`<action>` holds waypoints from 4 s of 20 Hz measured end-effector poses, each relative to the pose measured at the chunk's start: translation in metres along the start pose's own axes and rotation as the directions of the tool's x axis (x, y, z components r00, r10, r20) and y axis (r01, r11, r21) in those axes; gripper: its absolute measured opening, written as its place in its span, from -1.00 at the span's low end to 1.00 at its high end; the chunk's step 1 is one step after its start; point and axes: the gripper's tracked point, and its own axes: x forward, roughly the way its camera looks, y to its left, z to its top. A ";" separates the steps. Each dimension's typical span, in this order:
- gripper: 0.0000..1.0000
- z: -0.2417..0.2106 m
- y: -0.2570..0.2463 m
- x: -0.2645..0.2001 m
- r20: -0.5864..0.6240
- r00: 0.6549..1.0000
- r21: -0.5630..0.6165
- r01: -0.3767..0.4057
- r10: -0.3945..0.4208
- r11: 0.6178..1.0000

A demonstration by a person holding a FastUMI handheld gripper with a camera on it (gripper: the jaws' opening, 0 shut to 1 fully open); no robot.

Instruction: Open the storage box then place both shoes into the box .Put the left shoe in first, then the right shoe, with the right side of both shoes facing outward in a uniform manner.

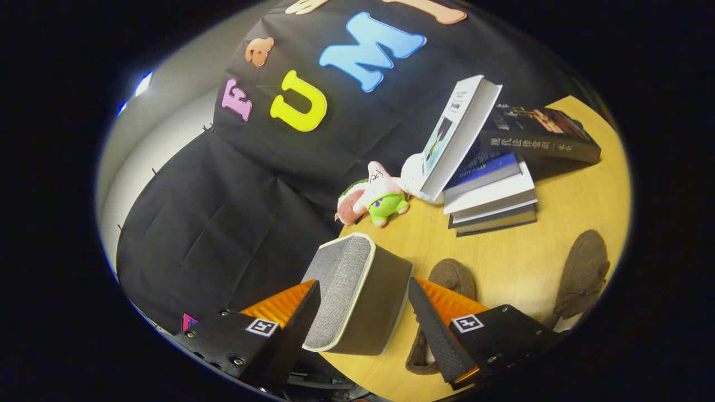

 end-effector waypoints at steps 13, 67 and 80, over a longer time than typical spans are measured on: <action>0.93 -0.068 0.004 0.068 -0.230 0.952 0.212 -0.156 0.204 0.965; -0.99 -0.153 0.309 0.310 -0.422 0.891 -0.028 -0.199 0.169 0.980; -0.78 -0.221 0.249 0.379 -0.503 0.860 -0.205 -0.025 -0.083 0.979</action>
